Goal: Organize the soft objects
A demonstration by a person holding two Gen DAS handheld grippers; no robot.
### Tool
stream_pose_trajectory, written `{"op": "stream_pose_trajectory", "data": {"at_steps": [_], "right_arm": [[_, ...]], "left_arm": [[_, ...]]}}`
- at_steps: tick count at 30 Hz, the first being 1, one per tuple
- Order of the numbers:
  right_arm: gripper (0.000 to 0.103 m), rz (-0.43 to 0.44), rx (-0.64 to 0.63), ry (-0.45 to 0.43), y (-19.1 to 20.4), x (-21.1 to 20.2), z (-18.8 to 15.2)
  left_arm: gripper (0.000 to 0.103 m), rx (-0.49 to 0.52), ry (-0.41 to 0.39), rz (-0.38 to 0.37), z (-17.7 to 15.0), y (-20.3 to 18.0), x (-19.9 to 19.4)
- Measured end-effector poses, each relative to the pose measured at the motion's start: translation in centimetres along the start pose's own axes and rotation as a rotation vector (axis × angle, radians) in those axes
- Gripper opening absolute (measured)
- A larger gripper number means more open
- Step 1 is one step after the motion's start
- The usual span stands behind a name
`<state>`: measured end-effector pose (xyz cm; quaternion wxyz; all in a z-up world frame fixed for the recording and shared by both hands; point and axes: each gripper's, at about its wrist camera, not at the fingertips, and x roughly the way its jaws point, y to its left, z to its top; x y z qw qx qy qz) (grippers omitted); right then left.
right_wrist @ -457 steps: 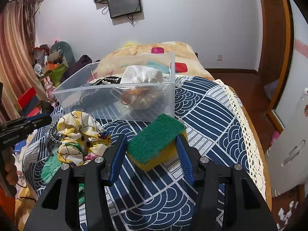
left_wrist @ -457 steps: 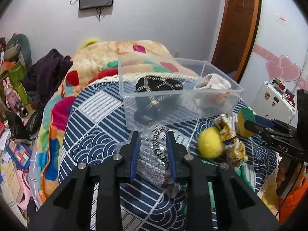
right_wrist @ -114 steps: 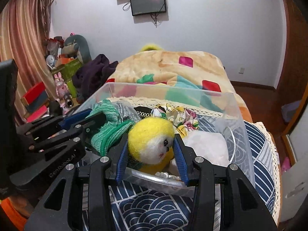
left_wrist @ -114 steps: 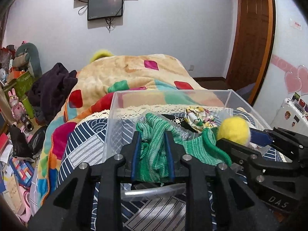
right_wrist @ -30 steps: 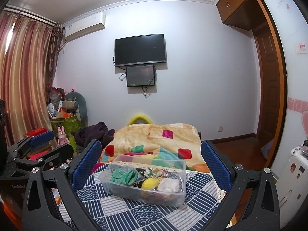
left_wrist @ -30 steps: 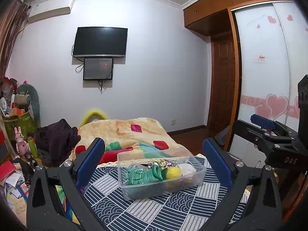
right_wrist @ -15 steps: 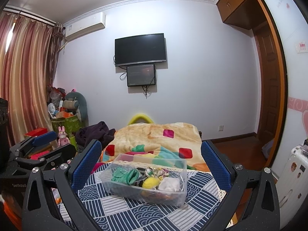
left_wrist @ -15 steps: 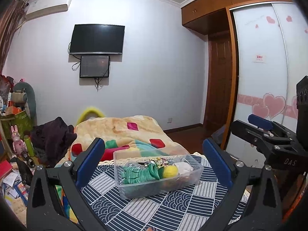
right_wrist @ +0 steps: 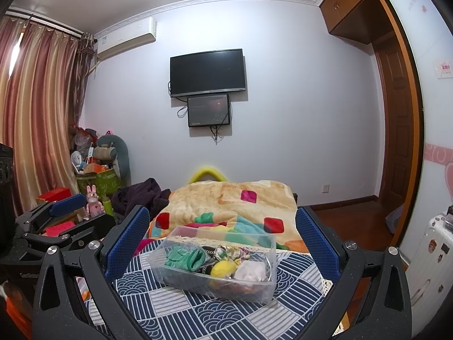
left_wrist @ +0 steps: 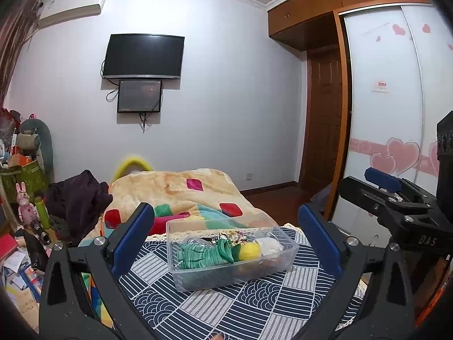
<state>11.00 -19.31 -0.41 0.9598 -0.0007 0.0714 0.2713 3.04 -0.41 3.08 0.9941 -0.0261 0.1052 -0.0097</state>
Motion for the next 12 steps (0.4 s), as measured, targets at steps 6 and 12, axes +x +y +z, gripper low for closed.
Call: {"op": "stream_pose_trajectory", "data": {"at_steps": [6, 12], "right_arm": [[0.103, 0.002, -0.001, 0.003, 0.22, 0.00, -0.18], [0.103, 0.002, -0.002, 0.006, 0.31, 0.05, -0.29]], "left_arm": [[0.103, -0.002, 0.010, -0.004, -0.02, 0.26, 0.24], [0.103, -0.007, 0.012, -0.007, -0.06, 0.30, 0.32]]}}
